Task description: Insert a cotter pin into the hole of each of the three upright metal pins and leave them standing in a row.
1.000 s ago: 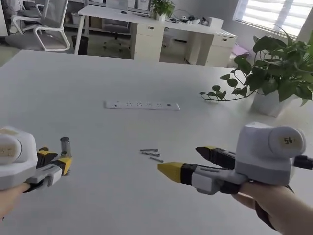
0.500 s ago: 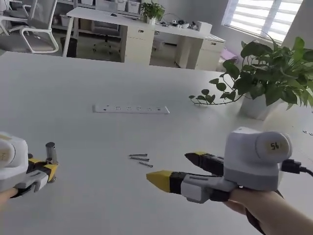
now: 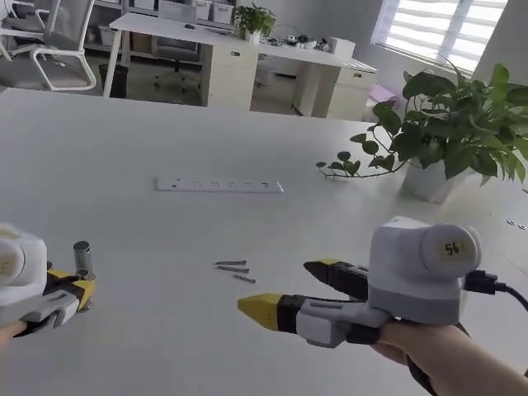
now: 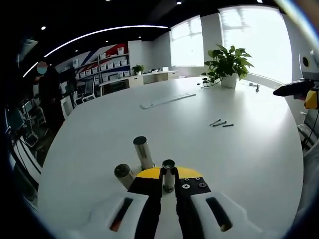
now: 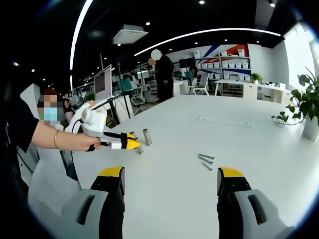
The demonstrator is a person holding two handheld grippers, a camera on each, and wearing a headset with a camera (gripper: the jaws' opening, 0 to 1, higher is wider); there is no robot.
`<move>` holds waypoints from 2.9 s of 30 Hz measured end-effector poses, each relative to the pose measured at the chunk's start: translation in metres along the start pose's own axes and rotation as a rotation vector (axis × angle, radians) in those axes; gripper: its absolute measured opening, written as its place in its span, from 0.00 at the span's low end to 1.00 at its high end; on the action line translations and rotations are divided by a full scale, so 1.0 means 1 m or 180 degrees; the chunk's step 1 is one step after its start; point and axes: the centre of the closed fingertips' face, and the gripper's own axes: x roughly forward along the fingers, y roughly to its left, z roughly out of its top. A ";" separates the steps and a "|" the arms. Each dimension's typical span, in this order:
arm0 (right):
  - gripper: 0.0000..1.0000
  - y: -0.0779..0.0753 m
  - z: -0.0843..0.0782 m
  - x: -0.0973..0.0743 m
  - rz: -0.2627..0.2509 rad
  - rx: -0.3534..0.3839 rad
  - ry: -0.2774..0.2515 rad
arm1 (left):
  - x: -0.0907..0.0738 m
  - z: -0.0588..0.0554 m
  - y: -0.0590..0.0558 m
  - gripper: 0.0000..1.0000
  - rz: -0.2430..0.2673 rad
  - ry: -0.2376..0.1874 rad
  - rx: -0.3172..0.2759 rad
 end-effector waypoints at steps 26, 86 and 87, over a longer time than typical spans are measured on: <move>0.72 0.010 -0.006 0.002 0.0092 -0.0019 0.0054 | -0.009 0.002 -0.064 0.07 -0.0511 -0.0067 0.0245; 0.71 0.005 -0.011 0.001 0.0136 -0.0016 0.0077 | 0.019 0.011 -0.109 0.11 -0.0426 -0.0129 0.0000; 0.71 0.005 -0.011 0.001 0.0136 -0.0015 0.0078 | 0.019 0.011 -0.109 0.12 -0.0428 -0.0130 0.0007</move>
